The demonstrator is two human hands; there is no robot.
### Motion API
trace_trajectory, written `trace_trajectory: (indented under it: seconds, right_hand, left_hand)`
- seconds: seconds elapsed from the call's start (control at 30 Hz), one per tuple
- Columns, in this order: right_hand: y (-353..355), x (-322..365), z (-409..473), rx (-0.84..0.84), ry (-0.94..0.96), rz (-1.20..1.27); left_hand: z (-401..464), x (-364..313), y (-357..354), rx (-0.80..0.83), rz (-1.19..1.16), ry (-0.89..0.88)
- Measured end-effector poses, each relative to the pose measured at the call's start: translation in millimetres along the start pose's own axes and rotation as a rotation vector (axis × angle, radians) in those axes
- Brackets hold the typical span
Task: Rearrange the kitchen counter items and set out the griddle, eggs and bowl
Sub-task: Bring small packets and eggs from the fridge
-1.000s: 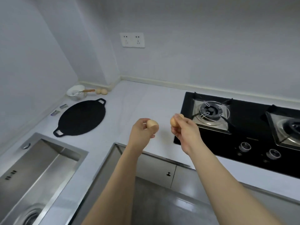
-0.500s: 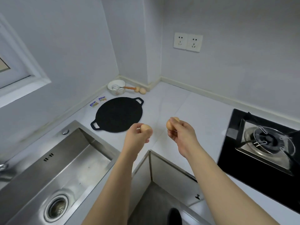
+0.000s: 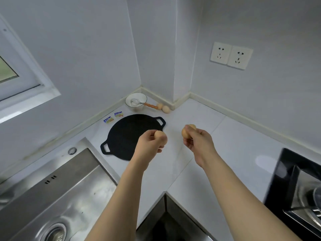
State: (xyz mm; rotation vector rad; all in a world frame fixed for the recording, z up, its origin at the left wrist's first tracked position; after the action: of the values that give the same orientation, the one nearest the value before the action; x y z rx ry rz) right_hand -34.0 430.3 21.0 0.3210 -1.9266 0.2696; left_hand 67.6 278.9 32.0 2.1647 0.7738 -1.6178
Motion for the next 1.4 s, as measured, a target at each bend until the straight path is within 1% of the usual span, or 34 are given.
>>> trace_trajectory:
  seconds: [0.07,0.17,0.33,0.5,0.67,0.8,0.9,1.07,1.17,1.4]
  right_hand:
    - [-10.4,-1.9,24.0,0.021,-0.04,-0.004]
    - [-18.9,-3.2,57.4,-0.002,-0.098,-0.025]
    - [-26.1,-3.7,106.0,-0.038,-0.12,-0.095]
    - [-50.3,-11.0,155.4,-0.03,-0.136,-0.195]
    - [-74.2,-20.9,197.9,-0.014,-0.146,-0.31]
    - [-90.9,-29.0,229.0,0.02,-0.123,-0.428]
    - [-99.1,-33.6,247.8,0.028,-0.083,-0.517]
    - [-105.2,-39.0,271.0,0.029,-0.043,-0.617]
    - [-105.7,-42.0,279.9,0.018,-0.013,-0.667]
    - [-109.3,-57.2,294.7,-0.034,0.008,-0.639]
  left_hand:
    - [23.8,-0.4,3.5,-0.025,-0.008,0.021]
    - [60.5,2.9,11.1,-0.078,-0.01,0.036]
    - [110.9,13.5,18.7,-0.097,-0.039,0.095]
    - [162.6,26.4,29.0,-0.147,-0.15,0.173]
    - [203.1,33.7,35.4,-0.155,-0.145,0.152]
    - [231.0,39.6,44.4,-0.138,-0.062,0.138]
    - [248.7,42.2,52.9,-0.129,0.067,0.117]
    - [277.7,46.1,52.8,-0.035,0.309,0.106]
    - [292.1,47.7,47.8,-0.022,0.387,0.055]
    - [316.1,59.4,37.8,-0.01,0.485,-0.048]
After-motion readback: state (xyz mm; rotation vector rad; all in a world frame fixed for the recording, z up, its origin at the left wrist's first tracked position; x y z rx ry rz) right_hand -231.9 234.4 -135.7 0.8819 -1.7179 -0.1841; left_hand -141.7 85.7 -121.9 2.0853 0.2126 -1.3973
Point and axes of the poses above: each hand's wrist, its own z-axis towards the middle knuckle, its own y-axis out of the back of the hand, x = y × z, the point moved 5 cm from there along z, towards the middle knuckle, and after that the axes turned 12 degrees about -z, right-handed, at the moved point
